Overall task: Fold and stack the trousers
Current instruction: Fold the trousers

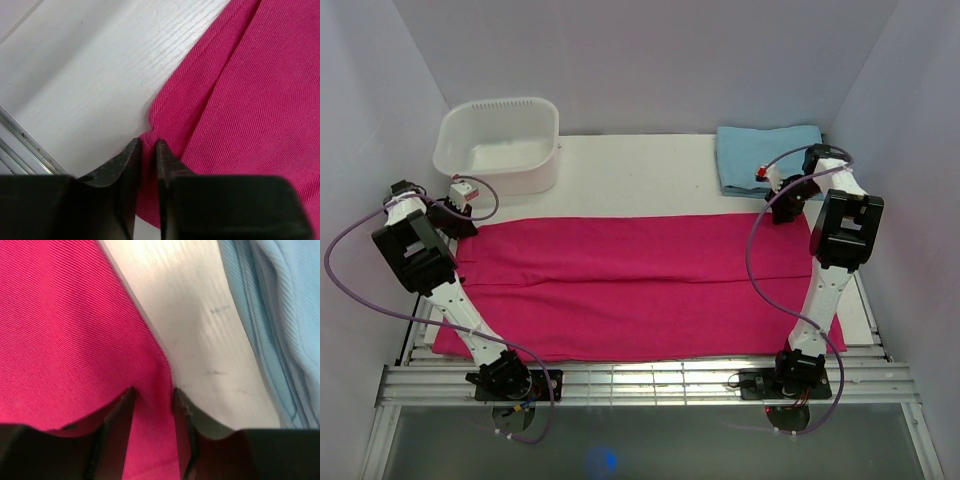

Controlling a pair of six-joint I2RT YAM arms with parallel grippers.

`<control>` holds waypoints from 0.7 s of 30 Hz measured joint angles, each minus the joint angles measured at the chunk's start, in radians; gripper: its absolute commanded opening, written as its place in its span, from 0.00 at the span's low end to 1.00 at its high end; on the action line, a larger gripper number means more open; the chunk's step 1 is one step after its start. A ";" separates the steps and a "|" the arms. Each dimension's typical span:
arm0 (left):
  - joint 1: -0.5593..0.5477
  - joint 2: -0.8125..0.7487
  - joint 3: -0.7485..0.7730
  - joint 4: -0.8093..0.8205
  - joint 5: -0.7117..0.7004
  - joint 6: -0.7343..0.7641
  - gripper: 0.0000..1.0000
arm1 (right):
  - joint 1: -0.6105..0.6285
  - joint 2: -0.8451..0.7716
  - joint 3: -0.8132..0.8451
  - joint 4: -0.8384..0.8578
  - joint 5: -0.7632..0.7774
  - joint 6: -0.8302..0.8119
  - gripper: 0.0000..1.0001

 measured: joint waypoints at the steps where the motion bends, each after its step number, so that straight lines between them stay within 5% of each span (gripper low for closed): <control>1: -0.001 -0.001 0.000 -0.008 -0.003 0.010 0.12 | 0.000 -0.002 -0.004 -0.004 0.002 0.002 0.25; 3: -0.001 -0.002 0.000 -0.019 -0.006 0.027 0.01 | 0.002 -0.003 -0.005 -0.019 0.003 0.002 0.08; 12: -0.003 -0.004 0.021 -0.037 -0.009 -0.006 0.00 | 0.006 -0.008 0.017 -0.043 0.023 0.011 0.08; 21: -0.020 -0.088 0.023 0.107 0.077 -0.195 0.00 | -0.025 -0.034 0.208 -0.058 -0.020 0.023 0.08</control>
